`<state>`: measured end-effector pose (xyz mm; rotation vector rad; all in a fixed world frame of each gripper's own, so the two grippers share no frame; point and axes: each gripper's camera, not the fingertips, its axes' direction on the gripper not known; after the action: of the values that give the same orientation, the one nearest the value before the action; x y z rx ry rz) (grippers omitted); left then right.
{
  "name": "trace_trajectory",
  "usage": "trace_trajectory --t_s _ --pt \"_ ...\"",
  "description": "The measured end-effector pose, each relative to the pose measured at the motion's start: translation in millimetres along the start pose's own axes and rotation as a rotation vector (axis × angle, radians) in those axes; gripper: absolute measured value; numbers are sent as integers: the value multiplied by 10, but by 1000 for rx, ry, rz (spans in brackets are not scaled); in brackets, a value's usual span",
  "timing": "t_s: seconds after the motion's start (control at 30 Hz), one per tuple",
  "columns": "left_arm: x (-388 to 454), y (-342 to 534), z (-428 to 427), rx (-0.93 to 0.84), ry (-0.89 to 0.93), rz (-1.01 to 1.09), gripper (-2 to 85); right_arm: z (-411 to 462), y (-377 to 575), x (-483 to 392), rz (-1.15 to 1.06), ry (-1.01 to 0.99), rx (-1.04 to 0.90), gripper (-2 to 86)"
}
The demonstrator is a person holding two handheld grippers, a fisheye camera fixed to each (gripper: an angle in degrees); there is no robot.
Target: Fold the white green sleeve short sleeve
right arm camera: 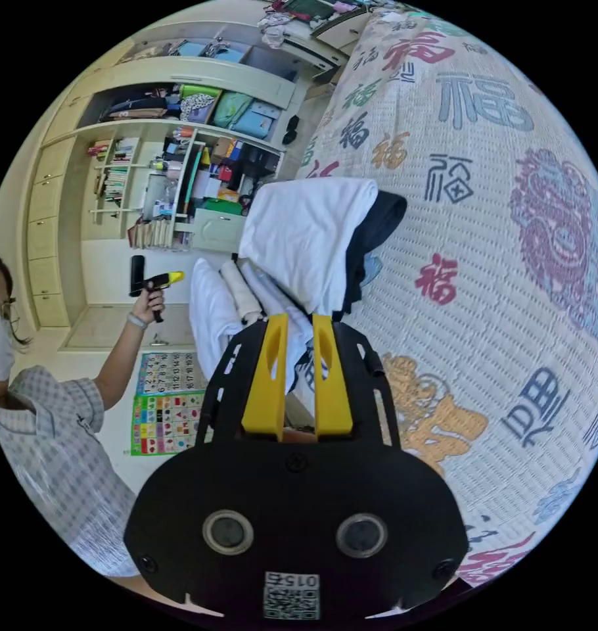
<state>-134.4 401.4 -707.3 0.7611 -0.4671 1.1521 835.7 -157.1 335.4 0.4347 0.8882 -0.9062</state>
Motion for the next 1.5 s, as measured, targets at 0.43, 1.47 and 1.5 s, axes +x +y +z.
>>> trace_trajectory --t_s 0.43,1.47,1.5 --pt "1331 760 973 126 68 107 76 -314 -244 -216 27 -242 49 4" --pt "5298 1232 5860 57 -225 505 -1 -6108 3202 -277 -239 -450 602 -3" --pt "5400 1196 5897 52 -235 530 -3 -6242 3287 -229 -225 -430 624 -3"
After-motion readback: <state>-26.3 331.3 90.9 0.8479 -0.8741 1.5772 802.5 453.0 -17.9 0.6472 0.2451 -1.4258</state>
